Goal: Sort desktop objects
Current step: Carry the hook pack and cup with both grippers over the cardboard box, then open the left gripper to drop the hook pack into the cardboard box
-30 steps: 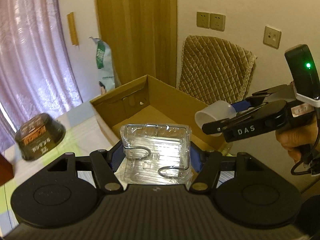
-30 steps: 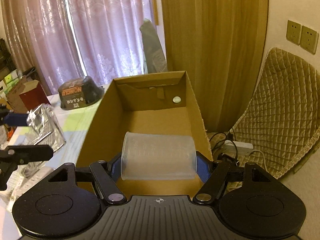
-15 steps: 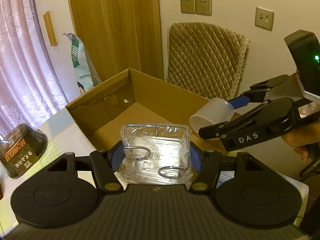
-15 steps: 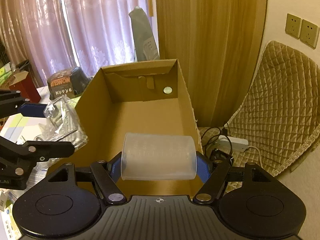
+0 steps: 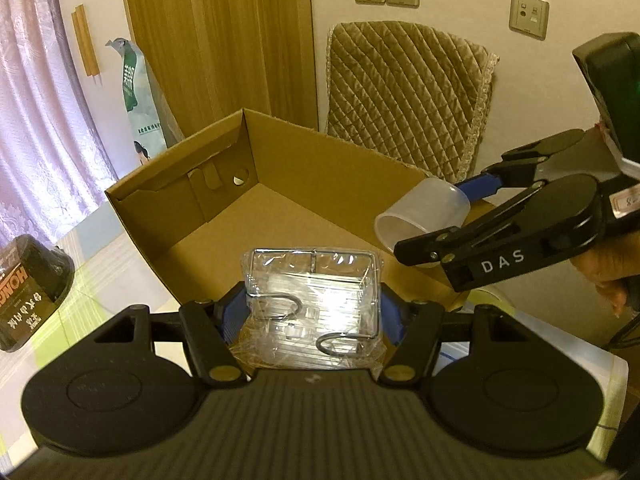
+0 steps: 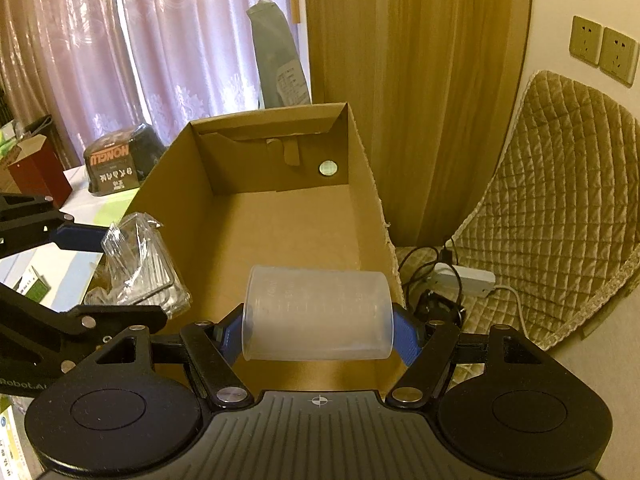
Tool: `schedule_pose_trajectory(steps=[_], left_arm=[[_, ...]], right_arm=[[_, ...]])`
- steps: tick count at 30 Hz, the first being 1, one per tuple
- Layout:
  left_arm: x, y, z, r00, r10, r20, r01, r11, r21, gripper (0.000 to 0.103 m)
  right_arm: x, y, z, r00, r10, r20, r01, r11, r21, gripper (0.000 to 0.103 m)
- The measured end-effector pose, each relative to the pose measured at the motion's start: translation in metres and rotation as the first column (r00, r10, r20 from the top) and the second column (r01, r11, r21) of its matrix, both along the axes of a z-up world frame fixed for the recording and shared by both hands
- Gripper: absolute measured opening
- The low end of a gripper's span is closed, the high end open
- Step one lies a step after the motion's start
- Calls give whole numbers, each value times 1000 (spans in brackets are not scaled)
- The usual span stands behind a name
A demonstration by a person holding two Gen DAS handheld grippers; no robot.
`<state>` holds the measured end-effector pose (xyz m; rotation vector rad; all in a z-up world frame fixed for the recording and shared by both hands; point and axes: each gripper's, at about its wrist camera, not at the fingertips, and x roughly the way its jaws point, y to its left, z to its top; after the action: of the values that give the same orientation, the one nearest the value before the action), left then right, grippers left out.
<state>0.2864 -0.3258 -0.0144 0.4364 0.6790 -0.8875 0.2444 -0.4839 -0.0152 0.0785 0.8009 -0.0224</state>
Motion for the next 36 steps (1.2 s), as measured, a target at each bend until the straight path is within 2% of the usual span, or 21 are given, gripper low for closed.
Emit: schedule_pose_trajectory(steps=[18,28,31,36], left_arm=[[-4,12,8,999,12,32,-12,1000,-2,65],[-6,23,10,999,26,30,-25,1000,-13,65],[-6,25,10,999,25,31,-25,1000,-12,65],[-8,33,11,999,40,33,-39,999,-19,65]], right_arm=[[5,7,0,1000,14,-2,-14,1000,-1,71],[13,17,-2,999,48,-5,-48,998,-41,72],[10,19,1,998,57,33,-55,997,-51,99],[7,17,10,997,29,69,-26,999,-40,99]])
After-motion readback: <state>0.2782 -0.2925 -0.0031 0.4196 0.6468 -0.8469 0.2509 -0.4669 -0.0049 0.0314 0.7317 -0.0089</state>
